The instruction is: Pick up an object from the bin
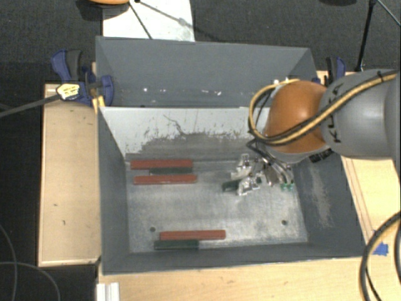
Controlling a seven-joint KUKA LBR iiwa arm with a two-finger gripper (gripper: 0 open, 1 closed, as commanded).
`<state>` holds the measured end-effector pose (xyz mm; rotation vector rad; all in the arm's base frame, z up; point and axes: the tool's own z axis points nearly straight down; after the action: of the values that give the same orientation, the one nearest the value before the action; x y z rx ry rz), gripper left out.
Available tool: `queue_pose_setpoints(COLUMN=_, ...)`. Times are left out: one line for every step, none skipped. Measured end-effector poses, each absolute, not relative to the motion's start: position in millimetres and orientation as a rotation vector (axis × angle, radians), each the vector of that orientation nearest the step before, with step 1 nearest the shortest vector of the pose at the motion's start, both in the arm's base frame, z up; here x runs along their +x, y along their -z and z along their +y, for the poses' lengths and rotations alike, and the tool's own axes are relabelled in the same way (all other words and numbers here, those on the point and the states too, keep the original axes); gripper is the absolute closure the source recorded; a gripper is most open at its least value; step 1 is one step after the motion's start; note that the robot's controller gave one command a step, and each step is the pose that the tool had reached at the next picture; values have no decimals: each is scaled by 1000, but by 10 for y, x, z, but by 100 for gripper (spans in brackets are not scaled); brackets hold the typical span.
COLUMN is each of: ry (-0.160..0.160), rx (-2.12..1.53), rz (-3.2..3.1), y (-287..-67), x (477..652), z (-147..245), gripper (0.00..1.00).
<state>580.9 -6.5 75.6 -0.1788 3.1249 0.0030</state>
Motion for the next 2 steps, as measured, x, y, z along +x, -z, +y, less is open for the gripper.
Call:
queue_pose_setpoints(ry=-1, rx=-314, rz=3123, y=-1833, x=5899, z=6, gripper=100)
queue_pose_setpoints(ry=-1, rx=-311, rz=3124, y=-1833, x=5899, z=6, gripper=100)
